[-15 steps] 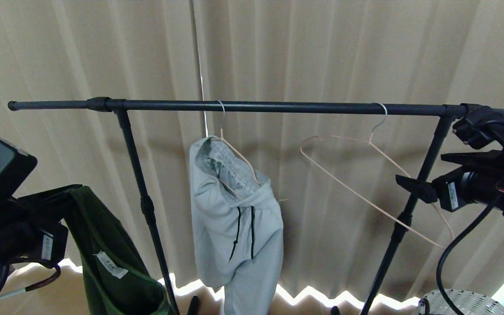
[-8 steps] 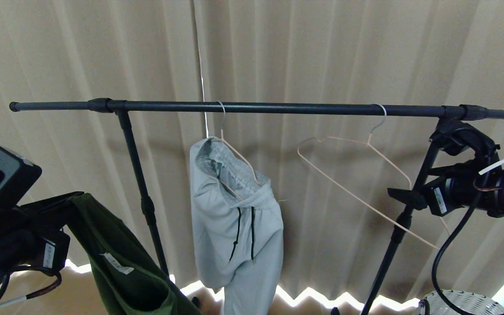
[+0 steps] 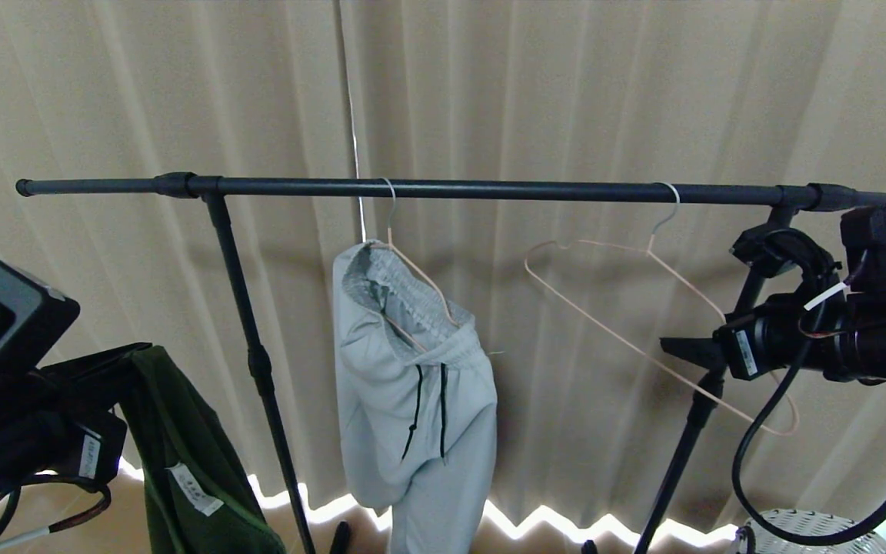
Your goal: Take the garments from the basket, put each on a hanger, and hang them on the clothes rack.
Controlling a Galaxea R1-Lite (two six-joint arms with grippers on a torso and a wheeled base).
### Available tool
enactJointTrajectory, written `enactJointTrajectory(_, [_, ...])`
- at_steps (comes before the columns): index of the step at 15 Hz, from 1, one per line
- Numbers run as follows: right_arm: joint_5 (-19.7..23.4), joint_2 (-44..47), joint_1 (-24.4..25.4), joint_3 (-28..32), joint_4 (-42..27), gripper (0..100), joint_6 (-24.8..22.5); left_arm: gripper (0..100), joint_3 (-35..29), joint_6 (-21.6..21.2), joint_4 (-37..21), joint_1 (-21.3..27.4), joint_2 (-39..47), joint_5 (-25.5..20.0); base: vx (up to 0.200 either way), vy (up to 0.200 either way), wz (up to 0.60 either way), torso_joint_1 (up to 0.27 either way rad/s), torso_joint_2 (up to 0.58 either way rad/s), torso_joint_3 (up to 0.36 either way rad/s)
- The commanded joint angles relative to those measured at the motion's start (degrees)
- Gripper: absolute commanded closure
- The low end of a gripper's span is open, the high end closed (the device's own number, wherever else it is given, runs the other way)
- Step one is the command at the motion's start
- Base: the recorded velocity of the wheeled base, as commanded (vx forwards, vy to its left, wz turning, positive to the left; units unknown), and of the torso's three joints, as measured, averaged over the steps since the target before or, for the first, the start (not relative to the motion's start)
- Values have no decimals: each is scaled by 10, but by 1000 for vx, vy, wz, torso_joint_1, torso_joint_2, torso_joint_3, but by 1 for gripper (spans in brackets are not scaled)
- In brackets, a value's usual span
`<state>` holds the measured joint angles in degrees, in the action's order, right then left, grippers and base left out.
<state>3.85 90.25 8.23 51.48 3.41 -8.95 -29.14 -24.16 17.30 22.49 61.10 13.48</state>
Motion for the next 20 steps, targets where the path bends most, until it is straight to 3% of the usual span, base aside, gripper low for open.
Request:
enactJointTrajectory(1, [0, 12, -1, 1, 1, 0, 0, 100, 1, 0, 0, 0, 1, 0, 0, 0, 0, 0, 0, 0])
enactJointTrajectory(5, [0, 20, -1, 3, 5, 0, 0, 100, 3, 0, 0, 0, 1, 1, 0, 0, 0, 0, 0, 0])
enactJointTrajectory(6, [0, 17, -1, 2, 5, 100, 0, 100, 4, 0, 0, 0, 1, 0, 0, 0, 0, 0, 0, 0])
enactJointTrajectory(15, [-1, 4, -4, 1, 7, 100, 1, 100, 1, 0, 0, 0, 8, 0, 0, 0, 0, 0, 0, 0])
enactJointTrajectory(20, [-4, -24, -3, -2, 11, 100, 30, 100, 1, -1, 0, 0, 10, 0, 0, 0, 0, 0, 0, 0])
